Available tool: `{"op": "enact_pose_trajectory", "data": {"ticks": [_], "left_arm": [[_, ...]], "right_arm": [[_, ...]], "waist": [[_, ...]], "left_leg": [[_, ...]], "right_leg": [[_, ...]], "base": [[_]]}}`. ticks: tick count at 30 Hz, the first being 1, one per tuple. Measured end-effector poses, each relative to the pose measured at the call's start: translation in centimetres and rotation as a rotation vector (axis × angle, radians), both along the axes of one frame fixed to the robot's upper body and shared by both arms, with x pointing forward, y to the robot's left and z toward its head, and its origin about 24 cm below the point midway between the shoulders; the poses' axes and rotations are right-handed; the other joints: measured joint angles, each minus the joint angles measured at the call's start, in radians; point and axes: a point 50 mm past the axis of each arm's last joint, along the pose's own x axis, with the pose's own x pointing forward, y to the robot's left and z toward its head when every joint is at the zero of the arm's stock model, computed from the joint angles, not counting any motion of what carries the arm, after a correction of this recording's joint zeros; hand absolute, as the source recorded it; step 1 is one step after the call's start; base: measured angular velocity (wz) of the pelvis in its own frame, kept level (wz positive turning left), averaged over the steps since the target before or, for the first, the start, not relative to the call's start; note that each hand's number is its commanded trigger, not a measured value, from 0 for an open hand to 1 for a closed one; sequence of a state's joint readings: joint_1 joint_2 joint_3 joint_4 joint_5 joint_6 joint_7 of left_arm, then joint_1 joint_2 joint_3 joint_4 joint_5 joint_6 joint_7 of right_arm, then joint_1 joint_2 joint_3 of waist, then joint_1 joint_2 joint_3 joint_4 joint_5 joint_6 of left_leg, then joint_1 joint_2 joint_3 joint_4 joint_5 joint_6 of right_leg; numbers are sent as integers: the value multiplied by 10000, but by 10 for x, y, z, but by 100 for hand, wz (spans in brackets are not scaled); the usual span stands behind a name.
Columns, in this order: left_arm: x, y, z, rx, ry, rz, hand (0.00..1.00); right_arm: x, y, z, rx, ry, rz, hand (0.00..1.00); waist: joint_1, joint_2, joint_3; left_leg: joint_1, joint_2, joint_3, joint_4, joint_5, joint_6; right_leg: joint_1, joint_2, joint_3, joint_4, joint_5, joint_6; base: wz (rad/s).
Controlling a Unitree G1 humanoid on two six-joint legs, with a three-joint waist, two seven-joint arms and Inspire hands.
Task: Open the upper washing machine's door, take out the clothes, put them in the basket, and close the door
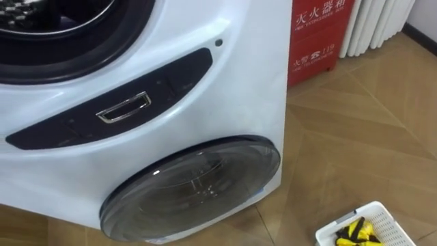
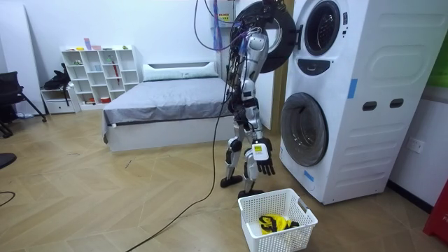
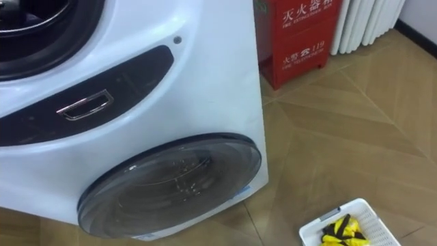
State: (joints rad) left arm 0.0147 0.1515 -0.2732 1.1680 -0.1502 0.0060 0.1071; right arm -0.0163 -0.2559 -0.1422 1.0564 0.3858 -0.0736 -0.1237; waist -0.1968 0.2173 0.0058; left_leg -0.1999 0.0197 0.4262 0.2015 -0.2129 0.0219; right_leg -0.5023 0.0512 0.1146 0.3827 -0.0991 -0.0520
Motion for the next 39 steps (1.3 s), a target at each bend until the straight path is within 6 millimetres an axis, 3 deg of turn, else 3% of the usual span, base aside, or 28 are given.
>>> {"op": "enact_pose_trajectory", "data": {"ticks": [4,6,10,12,17,20,23,26,30,39], "left_arm": [[-4,0,-1,-99,96,-43,0],[-18,0,-3,-165,306,107,0],[-31,5,-4,-254,431,635,0],[-32,8,-3,-256,360,887,0],[-33,9,-3,-139,269,1249,0],[-31,7,-3,-124,230,1259,0],[-34,8,-3,-155,289,1288,0],[-37,13,-2,-63,235,1492,0],[-43,18,-2,55,272,1963,0],[-53,23,-2,120,467,2459,0]], "right_arm": [[-13,-3,-3,145,222,52,0],[-24,1,-8,314,491,205,0],[-46,11,-19,861,1127,427,0],[-61,22,-28,1326,1698,393,0],[-83,40,-38,2019,2530,450,0],[-83,52,-43,2365,2704,554,0],[-90,59,-45,2569,2945,635,0],[-98,59,-46,2641,3169,596,0],[-98,64,-47,2783,3269,706,0],[-107,65,-48,2931,3385,576,0]], "waist": [[148,-134,60],[184,-277,95],[158,-734,78],[415,-1088,47],[716,-1503,0],[839,-1695,-34],[940,-1854,-24],[988,-2018,-96],[977,-2228,-20],[1230,-2258,4]], "left_leg": [[210,10,-170,-28,16,-28],[582,29,-211,-72,23,-44],[1070,80,-349,-75,69,-118],[1354,180,-530,-106,71,-125],[2128,241,-1294,-259,84,-147],[2472,223,-1451,-398,83,-148],[2854,215,-1742,-499,78,-155],[3034,219,-1857,-549,74,-160],[3164,226,-1855,-566,71,-163],[3359,273,-1835,-593,-16,-294]], "right_leg": [[247,-16,-114,1,-79,-43],[634,-16,-267,7,-227,-70],[1314,-134,-677,-72,-490,-85],[1817,-106,-921,-404,-490,-101],[3070,-114,-1402,-1177,-395,-172],[3547,-149,-1584,-1450,-373,-120],[4159,-159,-1756,-1803,-348,-85],[4498,-164,-1875,-1957,-356,-65],[4593,-178,-1999,-1975,-371,-72],[4691,-128,-1951,-1949,-396,-67]], "base": [[12],[9],[36],[28],[33],[20],[16],[11],[4],[-1]]}}
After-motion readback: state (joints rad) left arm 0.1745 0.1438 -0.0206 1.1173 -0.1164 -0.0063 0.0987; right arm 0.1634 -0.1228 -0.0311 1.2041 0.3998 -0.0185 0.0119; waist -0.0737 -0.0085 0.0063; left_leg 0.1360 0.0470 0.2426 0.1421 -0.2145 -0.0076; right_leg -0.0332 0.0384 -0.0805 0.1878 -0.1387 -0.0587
